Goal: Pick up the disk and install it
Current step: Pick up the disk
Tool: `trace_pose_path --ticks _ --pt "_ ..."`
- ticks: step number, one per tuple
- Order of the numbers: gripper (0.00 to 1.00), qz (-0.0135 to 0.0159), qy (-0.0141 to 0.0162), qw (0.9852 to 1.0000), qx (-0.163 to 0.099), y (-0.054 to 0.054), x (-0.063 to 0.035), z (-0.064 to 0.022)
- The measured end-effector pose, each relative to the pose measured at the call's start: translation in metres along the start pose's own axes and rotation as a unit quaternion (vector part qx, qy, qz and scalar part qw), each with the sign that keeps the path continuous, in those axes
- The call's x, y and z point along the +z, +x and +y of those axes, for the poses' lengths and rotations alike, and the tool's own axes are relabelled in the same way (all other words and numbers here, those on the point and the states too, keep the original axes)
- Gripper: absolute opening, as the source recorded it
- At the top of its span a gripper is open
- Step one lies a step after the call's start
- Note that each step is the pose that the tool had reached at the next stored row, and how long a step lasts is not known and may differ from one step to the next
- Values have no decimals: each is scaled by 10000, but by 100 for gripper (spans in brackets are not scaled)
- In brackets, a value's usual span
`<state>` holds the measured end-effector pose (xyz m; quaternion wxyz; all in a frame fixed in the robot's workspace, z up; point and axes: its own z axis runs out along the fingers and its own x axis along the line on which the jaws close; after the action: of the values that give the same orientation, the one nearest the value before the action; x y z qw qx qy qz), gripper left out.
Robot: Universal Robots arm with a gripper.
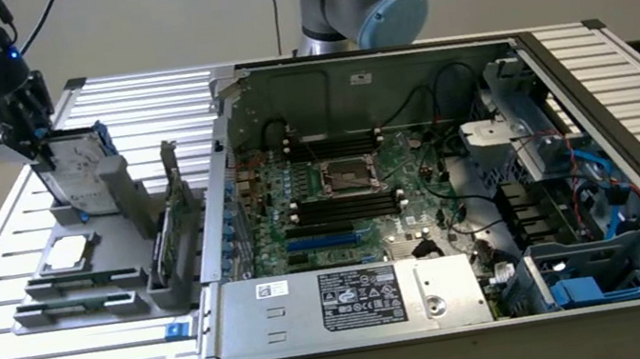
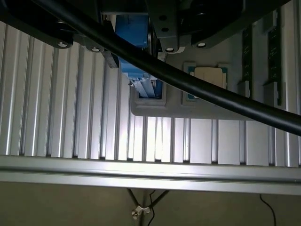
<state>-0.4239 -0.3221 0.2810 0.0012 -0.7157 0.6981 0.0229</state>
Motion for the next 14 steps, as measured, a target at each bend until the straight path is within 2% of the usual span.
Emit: trace_pose_path --ticks 5,7,8,14 --pt "44 6 0 10000 0 0 10 0" --pt "42 7 0 10000 0 1 12 -1" --pt "36 6 1 10000 0 0 13 -1" --pt "34 6 1 10000 0 19 13 0"
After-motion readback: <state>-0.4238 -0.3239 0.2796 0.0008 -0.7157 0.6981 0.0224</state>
